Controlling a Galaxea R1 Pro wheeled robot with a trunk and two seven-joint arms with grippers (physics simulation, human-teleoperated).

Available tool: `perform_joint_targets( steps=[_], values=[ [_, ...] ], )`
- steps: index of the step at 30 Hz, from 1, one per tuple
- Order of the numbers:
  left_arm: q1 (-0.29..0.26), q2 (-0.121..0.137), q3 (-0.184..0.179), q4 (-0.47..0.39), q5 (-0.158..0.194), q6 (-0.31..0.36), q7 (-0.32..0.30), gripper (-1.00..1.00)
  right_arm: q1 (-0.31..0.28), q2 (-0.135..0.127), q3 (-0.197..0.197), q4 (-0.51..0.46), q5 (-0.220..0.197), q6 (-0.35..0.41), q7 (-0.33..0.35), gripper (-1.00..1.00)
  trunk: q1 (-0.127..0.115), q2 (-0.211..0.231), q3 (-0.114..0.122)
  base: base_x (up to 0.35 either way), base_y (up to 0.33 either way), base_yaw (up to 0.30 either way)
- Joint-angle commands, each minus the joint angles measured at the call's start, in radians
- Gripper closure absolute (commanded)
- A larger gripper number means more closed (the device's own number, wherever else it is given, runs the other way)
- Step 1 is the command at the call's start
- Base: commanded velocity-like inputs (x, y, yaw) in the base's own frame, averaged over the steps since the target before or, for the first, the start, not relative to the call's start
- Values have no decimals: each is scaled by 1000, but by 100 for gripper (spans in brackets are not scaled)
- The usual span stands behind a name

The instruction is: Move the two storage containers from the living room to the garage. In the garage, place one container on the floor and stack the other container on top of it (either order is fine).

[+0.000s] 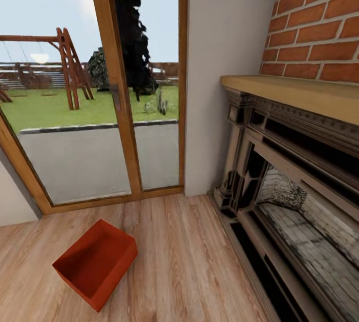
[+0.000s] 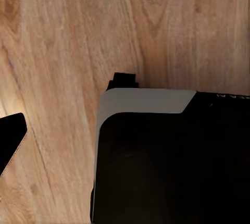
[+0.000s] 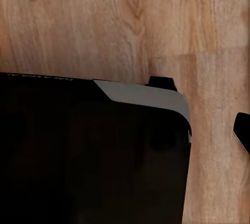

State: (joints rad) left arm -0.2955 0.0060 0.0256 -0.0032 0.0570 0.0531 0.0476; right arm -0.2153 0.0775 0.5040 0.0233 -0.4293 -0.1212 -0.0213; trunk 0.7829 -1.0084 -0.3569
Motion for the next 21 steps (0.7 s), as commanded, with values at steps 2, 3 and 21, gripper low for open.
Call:
perform_joint_targets(
  steps=[2,3,21],
  values=[
    [-1,2,2,0,6,3,1,-100,-1,1,8,3,-8,-5,-2,-100,1,-1,-1,324,0,0],
    [-1,3,2,0,6,3,1,-100,-1,1,8,3,-8,-4,-2,-100,1,-1,-1,324,0,0],
    [-1,3,2,0,6,2,1,-100,-1,1,8,3,-8,-4,-2,-100,1,-1,-1,324,0,0]
  ],
)
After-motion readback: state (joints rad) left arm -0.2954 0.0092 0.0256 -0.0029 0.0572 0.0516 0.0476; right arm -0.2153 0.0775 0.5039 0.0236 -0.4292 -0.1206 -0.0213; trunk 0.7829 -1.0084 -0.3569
